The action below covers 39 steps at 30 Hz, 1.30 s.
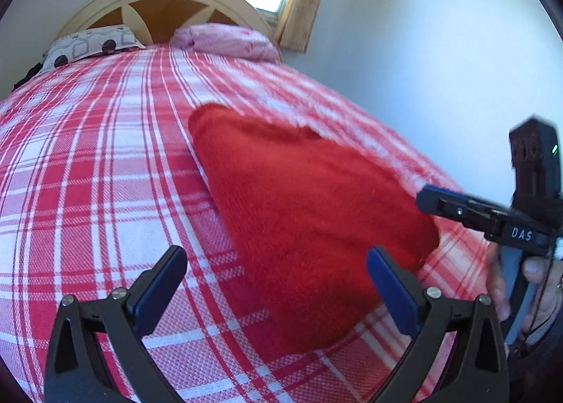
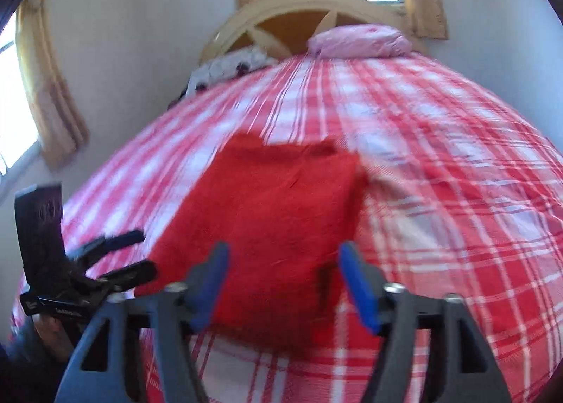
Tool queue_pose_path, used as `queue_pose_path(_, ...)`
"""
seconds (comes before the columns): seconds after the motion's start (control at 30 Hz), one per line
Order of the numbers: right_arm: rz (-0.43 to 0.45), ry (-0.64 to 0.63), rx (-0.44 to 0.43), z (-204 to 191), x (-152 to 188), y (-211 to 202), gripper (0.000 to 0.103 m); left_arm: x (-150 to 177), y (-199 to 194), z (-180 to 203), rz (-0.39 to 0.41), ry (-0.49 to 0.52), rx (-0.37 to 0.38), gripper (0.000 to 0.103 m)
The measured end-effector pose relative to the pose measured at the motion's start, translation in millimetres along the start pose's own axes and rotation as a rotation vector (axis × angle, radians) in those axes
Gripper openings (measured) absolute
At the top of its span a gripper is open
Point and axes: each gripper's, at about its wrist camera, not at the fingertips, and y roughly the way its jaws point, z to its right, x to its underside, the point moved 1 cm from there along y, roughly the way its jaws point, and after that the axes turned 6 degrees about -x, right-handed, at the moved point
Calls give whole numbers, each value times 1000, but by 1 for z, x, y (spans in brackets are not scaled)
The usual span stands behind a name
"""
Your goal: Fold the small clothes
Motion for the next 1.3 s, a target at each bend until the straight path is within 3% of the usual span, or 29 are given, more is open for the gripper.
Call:
queue_pose_path(0.1, 7, 92, -2, 29, -13, -2, 76, -13, -4, -12, 27, -96, 23, 103)
queue_pose_path(0.23, -16, 242, -42, 68, -25, 18, 76, -29, 22, -23, -44, -146, 11, 103)
queue_pose_path(0.3, -37, 321, -103, 81, -30, 35, 76, -34, 39, -25, -77, -140, -9, 103)
queue_pose_path(0.43, -85, 370, -183, 87, -35, 65, 76, -37, 73, -32, -167, -184, 40, 103)
queue_pose_path(0.6, -172, 401, -228, 90, -28, 98, 76, -33, 95, -42, -200, -252, 110, 103)
queue_pose_path(1.03, -202, 388, -296, 96, -36, 130, 74, -36, 102, -30, -229, -174, 114, 103)
queue_pose_path(1.17, -201, 467, -351, 112, -43, 143, 74, -16, 80, -24, -275, -199, 196, 103)
queue_pose_path(1.3, -198, 441, -350, 112, -49, 154, 74, -1, 72, 0, -299, -90, 175, 103)
